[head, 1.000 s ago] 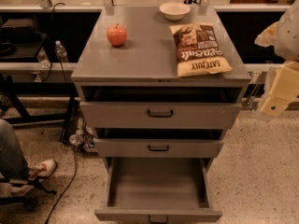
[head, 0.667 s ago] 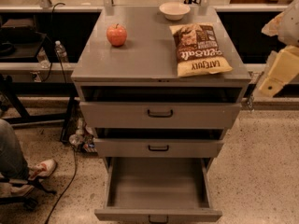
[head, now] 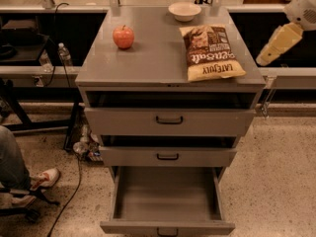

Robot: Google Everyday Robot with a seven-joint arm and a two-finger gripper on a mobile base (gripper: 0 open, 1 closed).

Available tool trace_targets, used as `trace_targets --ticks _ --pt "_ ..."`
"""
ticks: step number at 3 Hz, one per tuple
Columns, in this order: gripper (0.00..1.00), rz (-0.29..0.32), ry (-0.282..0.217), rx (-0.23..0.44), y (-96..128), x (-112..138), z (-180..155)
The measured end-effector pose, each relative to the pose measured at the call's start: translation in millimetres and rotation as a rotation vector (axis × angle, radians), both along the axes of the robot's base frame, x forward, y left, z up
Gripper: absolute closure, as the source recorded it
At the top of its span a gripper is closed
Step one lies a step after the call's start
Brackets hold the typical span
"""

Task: Place brown chip bag into bottom drawer

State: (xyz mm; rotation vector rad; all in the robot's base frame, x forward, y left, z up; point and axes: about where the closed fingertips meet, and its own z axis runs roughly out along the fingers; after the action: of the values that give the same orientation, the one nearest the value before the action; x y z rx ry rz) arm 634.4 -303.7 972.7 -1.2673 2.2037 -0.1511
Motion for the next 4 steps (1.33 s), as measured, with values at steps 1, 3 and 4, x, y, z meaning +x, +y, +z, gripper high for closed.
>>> trace_targets --ticks 1,3,4 --pt "0.0 -0.165 -0.026 0.117 -20.5 57.9 -18.3" --pt "0.0 -0.274 0.034 0.306 2.6 110.7 -55.4" --pt "0.0 -0.274 0.072 0.339 24.4 118.5 -67.8"
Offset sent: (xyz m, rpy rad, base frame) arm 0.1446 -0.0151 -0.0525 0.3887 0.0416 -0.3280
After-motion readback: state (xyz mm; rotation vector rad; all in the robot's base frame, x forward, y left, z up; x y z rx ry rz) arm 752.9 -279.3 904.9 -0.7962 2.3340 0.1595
